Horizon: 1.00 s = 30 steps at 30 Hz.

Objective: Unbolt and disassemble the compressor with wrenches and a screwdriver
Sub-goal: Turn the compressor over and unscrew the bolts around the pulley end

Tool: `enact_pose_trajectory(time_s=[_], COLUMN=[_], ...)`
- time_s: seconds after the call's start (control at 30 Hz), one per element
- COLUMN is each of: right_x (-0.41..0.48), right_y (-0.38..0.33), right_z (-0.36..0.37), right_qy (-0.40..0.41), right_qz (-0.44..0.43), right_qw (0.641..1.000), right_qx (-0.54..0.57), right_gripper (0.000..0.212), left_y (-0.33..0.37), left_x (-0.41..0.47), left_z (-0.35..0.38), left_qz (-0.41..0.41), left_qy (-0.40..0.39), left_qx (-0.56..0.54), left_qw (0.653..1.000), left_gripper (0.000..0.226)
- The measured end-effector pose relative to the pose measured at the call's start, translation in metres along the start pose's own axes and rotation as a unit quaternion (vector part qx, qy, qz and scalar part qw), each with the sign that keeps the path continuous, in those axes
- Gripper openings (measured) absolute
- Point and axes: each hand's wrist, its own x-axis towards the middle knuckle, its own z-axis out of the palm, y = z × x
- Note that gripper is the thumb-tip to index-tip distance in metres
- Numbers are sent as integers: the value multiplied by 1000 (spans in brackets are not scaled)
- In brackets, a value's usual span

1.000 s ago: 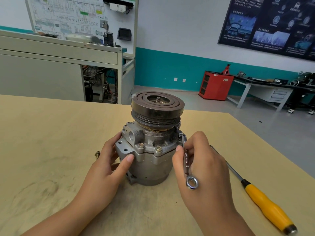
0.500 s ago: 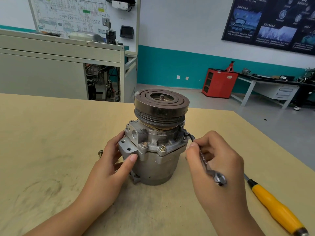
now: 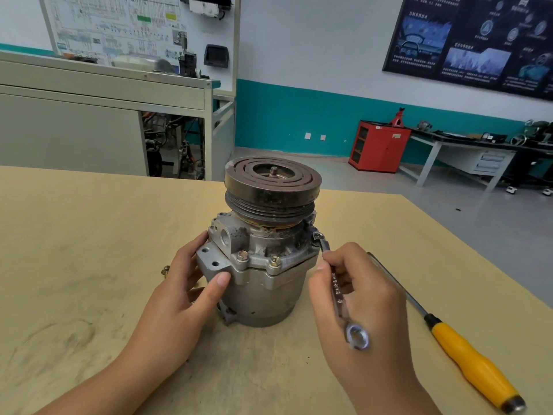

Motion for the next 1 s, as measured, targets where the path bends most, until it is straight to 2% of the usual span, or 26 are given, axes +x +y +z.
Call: enact_pose_trajectory(time_s=[0.07, 0.2, 0.33, 0.37, 0.47, 0.57, 0.73, 0.8, 0.93, 1.0], right_x=[-1, 4, 14, 19, 31, 42, 61, 68, 80, 86], right_y=[1, 12, 26, 31, 47, 61, 77, 80, 82, 83], right_z=[1, -7, -21, -24, -29, -26, -16, -9, 6, 14], right_qy=[-1, -16, -54, -63, -105, -131, -151, -132, -129, -132], right_qz=[-10, 53, 154, 169, 250, 330, 398, 408, 405, 416], right_qw=[1000, 994, 957, 946, 883, 805, 735, 725, 736, 725], right_qx=[-13, 97, 240, 269, 383, 476, 527, 539, 527, 533], right_gripper=[11, 16, 11, 17, 32, 22, 17, 16, 16, 22], left_y=[0, -1, -1, -1, -1, -2, -5, -6, -7, -6], left_x=[0, 1, 0, 0, 0, 0, 1, 1, 2, 2], left_z=[0, -1, 0, 0, 0, -1, -1, -1, 0, 0], left_qz=[3, 0, 3, 1, -1, 0, 9, 12, 15, 15], left_qy=[1, -1, -4, -4, -4, -5, -8, -10, -12, -11], left_qx=[-2, -6, -6, -4, 2, 2, -9, -10, -17, -18], left_qw=[1000, 1000, 1000, 1000, 1000, 1000, 1000, 1000, 1000, 1000], left_gripper=[57, 58, 58, 57, 57, 57, 60, 60, 58, 57])
